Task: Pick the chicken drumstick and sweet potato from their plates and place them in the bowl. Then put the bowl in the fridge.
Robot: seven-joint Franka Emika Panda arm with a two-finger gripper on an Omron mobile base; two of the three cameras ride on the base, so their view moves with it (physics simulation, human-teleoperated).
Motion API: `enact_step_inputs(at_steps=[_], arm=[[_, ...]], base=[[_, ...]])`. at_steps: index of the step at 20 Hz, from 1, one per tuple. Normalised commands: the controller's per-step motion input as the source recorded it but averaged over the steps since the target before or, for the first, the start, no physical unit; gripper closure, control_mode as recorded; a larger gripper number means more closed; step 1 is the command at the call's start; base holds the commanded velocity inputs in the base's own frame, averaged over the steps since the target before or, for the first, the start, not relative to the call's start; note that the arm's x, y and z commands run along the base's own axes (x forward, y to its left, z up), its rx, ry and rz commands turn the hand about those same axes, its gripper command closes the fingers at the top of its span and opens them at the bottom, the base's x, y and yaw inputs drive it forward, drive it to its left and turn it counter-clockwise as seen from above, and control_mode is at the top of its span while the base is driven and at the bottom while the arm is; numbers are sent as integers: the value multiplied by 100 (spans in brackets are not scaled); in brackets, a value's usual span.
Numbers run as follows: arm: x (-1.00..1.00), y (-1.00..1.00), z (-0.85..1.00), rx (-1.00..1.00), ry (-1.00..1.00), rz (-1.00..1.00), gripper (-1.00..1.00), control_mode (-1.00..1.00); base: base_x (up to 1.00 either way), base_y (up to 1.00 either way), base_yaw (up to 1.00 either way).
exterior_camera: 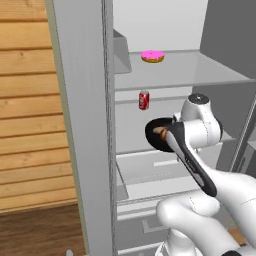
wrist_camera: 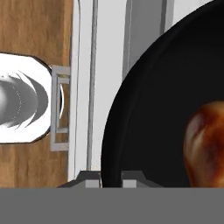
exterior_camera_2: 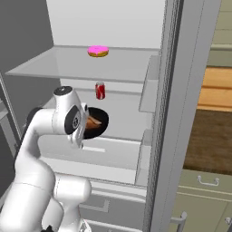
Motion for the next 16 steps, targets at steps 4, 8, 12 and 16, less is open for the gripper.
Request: enact_step_inputs(at_steps=[4, 8, 12, 16], arm=[[97, -19, -36, 4, -12, 8, 100, -100], [98, -14, -13, 9, -4, 2, 100, -100], [43, -2, 0, 2, 1, 0, 100, -100], [3, 0, -1, 0, 0, 0, -100, -100]], base=[[0, 0, 0], [0, 0, 0], [0, 0, 0], [0, 0, 0]])
